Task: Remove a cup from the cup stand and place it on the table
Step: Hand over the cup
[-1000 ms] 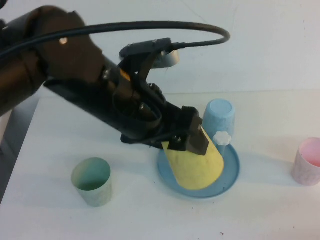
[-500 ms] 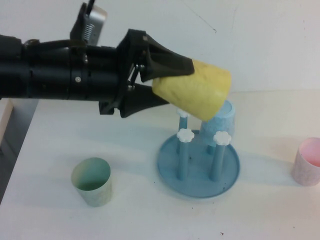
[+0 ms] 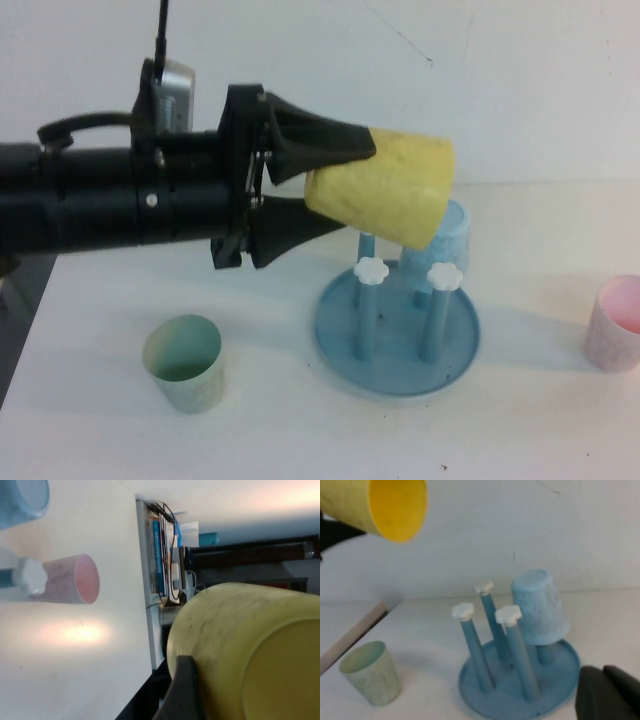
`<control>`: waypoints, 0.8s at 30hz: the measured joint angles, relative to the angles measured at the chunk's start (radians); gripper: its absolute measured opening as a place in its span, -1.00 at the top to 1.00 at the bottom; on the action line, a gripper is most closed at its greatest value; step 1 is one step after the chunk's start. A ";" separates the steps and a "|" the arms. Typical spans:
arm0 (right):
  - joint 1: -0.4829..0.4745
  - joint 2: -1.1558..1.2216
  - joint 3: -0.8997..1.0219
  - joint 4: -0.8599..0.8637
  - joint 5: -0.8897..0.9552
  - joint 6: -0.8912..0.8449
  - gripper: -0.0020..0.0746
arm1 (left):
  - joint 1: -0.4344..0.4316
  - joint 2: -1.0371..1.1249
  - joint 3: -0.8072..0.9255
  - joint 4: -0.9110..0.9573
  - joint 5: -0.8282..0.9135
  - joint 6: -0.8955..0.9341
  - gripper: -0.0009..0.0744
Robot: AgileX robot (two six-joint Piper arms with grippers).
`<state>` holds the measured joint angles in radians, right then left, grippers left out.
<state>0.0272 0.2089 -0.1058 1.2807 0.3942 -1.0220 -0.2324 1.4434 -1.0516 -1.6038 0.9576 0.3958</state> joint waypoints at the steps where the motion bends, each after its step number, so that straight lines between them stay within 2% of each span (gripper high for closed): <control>1: 0.000 0.037 -0.014 0.063 0.011 -0.083 0.92 | 0.002 -0.004 0.039 -0.026 0.014 0.047 -0.50; 3: 0.000 0.132 -0.042 0.234 0.052 -0.300 0.83 | 0.004 -0.011 0.112 -0.043 0.051 0.100 -0.50; 6: 0.000 0.273 -0.077 0.369 0.156 -0.574 0.54 | 0.004 -0.017 0.183 -0.052 0.091 0.130 -0.50; 10: 0.000 0.442 -0.136 0.400 0.285 -0.750 -0.03 | 0.004 -0.017 0.202 -0.056 0.097 0.143 -0.50; 13: 0.000 0.562 -0.192 0.400 0.414 -0.820 -0.29 | 0.004 -0.017 0.186 -0.060 0.097 0.146 -0.50; 17: 0.000 0.714 -0.276 0.400 0.558 -0.862 -0.39 | 0.004 -0.017 0.140 -0.060 0.092 0.144 -0.50; 24: 0.000 0.927 -0.434 0.400 0.742 -0.875 -0.41 | 0.004 -0.017 0.079 -0.062 0.060 0.137 -0.50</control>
<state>0.0272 1.1355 -0.5399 1.6806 1.1365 -1.8971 -0.2280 1.4264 -0.9730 -1.6658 1.0174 0.5329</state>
